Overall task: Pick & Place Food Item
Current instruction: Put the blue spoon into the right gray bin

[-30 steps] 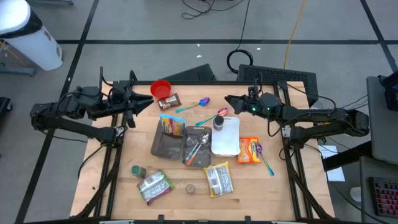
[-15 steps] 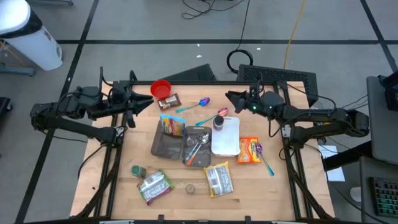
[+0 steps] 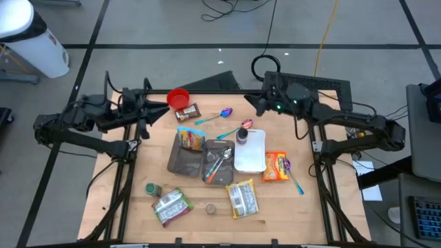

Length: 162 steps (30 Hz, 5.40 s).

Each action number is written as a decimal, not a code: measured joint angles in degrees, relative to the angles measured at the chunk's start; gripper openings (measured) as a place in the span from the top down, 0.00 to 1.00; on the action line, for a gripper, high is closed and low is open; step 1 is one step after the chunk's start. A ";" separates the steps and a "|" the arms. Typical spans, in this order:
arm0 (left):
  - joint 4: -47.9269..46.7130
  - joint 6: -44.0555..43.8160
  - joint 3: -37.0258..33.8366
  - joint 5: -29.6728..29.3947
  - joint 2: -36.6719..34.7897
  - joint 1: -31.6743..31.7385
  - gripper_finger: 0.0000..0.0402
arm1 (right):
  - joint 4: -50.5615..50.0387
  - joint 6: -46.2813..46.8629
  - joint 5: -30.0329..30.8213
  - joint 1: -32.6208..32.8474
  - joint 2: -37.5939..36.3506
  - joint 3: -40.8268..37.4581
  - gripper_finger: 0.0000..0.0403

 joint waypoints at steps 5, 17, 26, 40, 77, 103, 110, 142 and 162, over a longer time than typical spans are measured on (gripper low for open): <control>1.88 -0.14 0.00 -0.14 0.00 -0.04 0.78 | -8.78 1.11 -4.91 -2.24 6.29 8.39 0.59; 5.11 0.94 0.00 -0.73 2.81 0.22 0.78 | -14.20 6.57 -22.43 -10.39 25.39 15.46 0.59; -2.11 -8.27 0.00 3.28 7.64 6.44 0.78 | -13.29 6.34 -25.04 -12.92 35.42 15.46 0.59; -1.11 -12.60 0.00 17.84 14.23 19.75 0.60 | -12.96 1.05 -25.79 -16.53 38.03 15.46 0.59; 5.54 -10.55 0.02 22.46 16.26 26.41 0.35 | -5.40 6.67 -23.23 -15.52 47.47 15.44 0.75; 5.40 -10.79 0.02 23.20 16.26 26.40 0.36 | -1.26 8.19 -22.22 -14.05 51.08 15.44 0.97; 2.76 -10.50 0.02 23.18 16.24 26.40 0.36 | -1.24 7.80 -22.53 -14.05 50.99 15.46 0.99; -4.70 0.99 2.86 39.37 23.60 28.79 0.36 | -21.49 -4.42 -22.48 -9.34 13.16 15.41 1.00; -12.61 4.66 19.87 56.28 42.98 23.59 0.36 | -22.51 1.03 -14.56 6.75 8.85 15.44 1.00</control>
